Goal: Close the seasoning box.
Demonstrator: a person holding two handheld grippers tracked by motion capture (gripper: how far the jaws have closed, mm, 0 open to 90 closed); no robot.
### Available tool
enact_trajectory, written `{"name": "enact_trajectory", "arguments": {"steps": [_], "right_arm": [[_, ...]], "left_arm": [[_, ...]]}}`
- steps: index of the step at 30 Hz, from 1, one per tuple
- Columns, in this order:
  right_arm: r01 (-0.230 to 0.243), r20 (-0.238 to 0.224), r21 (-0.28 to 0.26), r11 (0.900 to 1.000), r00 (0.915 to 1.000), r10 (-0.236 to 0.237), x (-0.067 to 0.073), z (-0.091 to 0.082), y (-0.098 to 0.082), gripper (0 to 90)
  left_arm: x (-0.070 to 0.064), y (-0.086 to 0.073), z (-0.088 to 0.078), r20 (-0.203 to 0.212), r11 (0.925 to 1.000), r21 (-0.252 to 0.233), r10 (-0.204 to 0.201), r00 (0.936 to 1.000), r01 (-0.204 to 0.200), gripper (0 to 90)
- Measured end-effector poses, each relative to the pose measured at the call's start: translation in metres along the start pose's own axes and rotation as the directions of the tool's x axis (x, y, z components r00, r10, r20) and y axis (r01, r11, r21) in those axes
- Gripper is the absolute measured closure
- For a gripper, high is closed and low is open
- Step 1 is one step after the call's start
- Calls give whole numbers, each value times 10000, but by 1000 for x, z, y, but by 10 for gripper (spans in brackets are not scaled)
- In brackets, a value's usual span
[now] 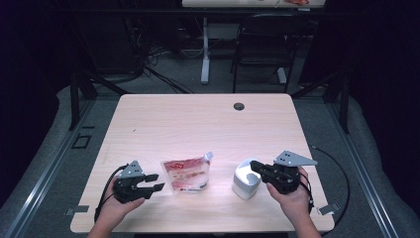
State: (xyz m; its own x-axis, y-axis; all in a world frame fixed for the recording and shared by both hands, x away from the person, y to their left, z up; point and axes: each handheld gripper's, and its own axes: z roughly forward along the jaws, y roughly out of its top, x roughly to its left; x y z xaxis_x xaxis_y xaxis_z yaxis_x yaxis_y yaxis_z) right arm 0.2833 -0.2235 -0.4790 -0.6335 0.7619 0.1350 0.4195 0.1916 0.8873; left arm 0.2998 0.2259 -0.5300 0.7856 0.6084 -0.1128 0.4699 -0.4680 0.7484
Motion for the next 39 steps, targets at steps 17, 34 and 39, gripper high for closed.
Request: {"name": "enact_trajectory", "arguments": {"steps": [17,34,39], "right_arm": [[-186,492,-222,9996,9986,197,-14,-22,-1,672],[-535,1807,-364,9979,9818,592,-33,-38,-22,425],[-905,2253,-439,9949,9693,982,-40,-43,-35,424]], "left_arm": [[1,0,-1,-130,10000,-91,-38,9999,37,560],[3,-2,-2,-313,9997,-151,-197,9993,192,556],[3,-2,-2,-364,9997,-160,-208,9991,203,555]]}}
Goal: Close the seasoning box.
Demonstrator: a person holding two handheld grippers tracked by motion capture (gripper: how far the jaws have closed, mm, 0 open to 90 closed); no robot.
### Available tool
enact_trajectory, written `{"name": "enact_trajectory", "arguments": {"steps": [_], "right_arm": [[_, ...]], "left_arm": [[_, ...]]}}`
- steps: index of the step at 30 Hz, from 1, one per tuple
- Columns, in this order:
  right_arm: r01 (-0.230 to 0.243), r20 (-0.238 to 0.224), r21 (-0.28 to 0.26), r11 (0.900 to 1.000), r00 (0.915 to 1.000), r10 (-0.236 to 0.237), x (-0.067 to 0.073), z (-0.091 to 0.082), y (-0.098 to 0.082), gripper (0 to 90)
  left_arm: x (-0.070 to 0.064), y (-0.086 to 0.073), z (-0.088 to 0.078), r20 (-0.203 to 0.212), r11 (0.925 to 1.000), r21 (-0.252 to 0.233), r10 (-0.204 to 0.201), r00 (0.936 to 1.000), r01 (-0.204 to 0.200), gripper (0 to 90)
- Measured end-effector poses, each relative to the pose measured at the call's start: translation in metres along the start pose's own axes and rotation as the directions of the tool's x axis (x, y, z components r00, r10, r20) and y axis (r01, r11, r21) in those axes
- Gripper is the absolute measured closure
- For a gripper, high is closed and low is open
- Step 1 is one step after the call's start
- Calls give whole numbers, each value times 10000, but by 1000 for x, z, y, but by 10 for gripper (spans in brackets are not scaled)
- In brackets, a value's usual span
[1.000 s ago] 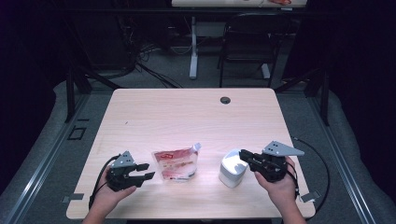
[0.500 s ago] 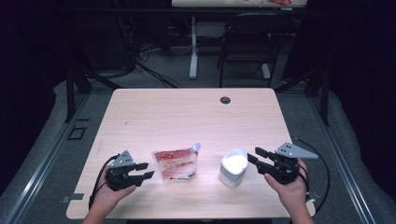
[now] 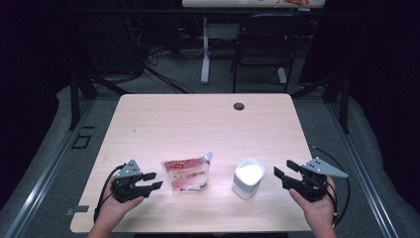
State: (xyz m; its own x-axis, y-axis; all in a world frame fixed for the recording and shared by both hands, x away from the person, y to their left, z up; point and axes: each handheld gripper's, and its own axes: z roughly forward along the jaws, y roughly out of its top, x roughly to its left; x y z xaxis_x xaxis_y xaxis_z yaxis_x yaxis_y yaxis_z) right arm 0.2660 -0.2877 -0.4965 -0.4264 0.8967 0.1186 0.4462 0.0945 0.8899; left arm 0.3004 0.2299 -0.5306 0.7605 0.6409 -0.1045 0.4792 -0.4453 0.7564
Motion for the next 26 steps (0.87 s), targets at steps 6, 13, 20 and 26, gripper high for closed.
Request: {"name": "enact_trajectory", "arguments": {"steps": [6,13,20,26], "right_arm": [[-246,383,48,9997,9990,244,-9,-4,-13,422],[-254,737,636,9977,9971,207,-15,4,-29,420],[-92,542,1211,9926,9985,27,-11,17,-38,419],[607,438,1671,9841,9967,-689,-6,23,-40,394]], "left_arm": [[0,0,2,-18,10000,34,16,10000,-16,555],[0,-1,5,118,9999,95,33,9999,-34,552],[1,-2,8,63,9998,189,30,10000,-31,541],[4,-4,7,-151,9998,139,-125,9998,127,516]]}}
